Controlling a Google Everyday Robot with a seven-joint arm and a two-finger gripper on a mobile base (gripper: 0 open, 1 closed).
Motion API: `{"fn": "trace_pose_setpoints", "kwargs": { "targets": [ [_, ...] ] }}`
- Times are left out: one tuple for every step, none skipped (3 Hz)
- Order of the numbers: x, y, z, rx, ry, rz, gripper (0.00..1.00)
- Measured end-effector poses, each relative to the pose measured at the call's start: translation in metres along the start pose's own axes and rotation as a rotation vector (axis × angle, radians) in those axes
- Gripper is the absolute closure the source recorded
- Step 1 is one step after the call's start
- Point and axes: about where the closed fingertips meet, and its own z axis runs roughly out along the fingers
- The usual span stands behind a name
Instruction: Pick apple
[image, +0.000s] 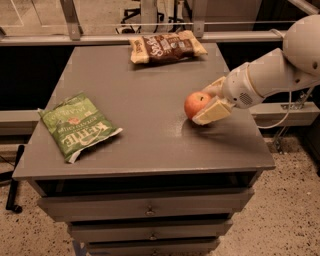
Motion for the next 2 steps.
{"fn": "trace_pose_setpoints", "kwargs": {
  "targets": [
    [-0.017,-0.008,-0.017,0.013,-0.043,-0.036,0.92],
    [-0.033,-0.015,-0.034,-0.005,-0.115,-0.028,1.00]
  ]
}}
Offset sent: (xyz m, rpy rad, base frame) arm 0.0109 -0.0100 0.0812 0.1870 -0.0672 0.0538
